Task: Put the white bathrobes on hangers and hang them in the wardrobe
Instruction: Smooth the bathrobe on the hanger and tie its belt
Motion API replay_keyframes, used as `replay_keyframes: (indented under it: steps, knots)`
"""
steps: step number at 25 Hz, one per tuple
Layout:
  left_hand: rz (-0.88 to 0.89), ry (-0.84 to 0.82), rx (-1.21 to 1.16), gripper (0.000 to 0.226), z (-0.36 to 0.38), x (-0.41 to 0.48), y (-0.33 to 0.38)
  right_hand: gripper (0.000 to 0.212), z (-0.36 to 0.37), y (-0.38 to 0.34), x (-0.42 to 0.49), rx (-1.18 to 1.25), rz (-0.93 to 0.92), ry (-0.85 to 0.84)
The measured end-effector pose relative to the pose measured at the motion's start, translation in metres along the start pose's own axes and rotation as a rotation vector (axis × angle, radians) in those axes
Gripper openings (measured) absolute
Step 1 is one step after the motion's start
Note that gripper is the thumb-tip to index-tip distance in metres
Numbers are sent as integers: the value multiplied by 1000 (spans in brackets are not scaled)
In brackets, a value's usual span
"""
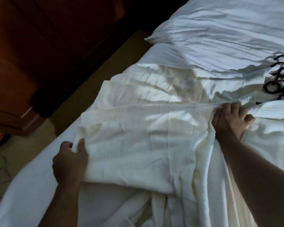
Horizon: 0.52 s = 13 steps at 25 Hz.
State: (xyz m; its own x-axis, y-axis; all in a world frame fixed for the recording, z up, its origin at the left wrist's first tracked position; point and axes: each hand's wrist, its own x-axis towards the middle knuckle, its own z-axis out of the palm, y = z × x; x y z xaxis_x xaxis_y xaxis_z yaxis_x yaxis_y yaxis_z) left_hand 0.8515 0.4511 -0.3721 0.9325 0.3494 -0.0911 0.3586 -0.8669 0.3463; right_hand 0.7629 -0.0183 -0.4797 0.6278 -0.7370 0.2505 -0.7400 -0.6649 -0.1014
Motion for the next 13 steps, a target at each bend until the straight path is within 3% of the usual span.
replay_keyframes:
  steps: [6,9,13]
  knots:
    - [-174,10,-74,56,10,-23,0,23,2,1,1,16,2,18]
    - [-133,-47,-50,55,7,-28,-3,22,1,1,3,12,1,-1]
    - [-80,41,1,39,-6,3,8,24,1,1,2,14,3,-1]
